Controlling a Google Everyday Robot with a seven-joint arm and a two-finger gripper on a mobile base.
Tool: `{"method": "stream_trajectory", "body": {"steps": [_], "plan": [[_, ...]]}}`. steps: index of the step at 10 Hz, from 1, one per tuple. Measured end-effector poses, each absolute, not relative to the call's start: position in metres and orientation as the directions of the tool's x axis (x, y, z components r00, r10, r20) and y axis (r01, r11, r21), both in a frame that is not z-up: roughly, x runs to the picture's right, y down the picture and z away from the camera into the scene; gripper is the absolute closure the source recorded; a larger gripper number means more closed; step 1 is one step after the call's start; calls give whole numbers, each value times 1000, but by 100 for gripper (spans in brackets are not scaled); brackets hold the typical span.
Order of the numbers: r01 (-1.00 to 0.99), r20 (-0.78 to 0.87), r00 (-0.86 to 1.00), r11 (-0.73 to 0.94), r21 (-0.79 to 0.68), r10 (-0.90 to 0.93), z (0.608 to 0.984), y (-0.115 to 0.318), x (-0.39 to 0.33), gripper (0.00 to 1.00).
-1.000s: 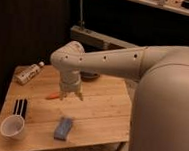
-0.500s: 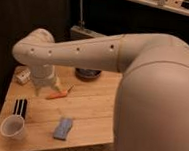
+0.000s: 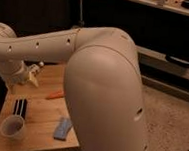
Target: Place the eraser on the white sponge
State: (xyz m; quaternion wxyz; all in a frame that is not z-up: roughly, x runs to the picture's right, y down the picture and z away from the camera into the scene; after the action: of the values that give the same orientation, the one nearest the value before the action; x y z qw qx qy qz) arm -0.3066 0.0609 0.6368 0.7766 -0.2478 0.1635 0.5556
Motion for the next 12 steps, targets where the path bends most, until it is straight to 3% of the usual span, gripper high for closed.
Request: {"method": "stream_trajectory", "body": {"steps": [5,12], "plan": [[-948,-520,318,258,-186,793,641,60,-299,35],[-949,-472,308,232,-213,826,696,90,-321,35]]}}
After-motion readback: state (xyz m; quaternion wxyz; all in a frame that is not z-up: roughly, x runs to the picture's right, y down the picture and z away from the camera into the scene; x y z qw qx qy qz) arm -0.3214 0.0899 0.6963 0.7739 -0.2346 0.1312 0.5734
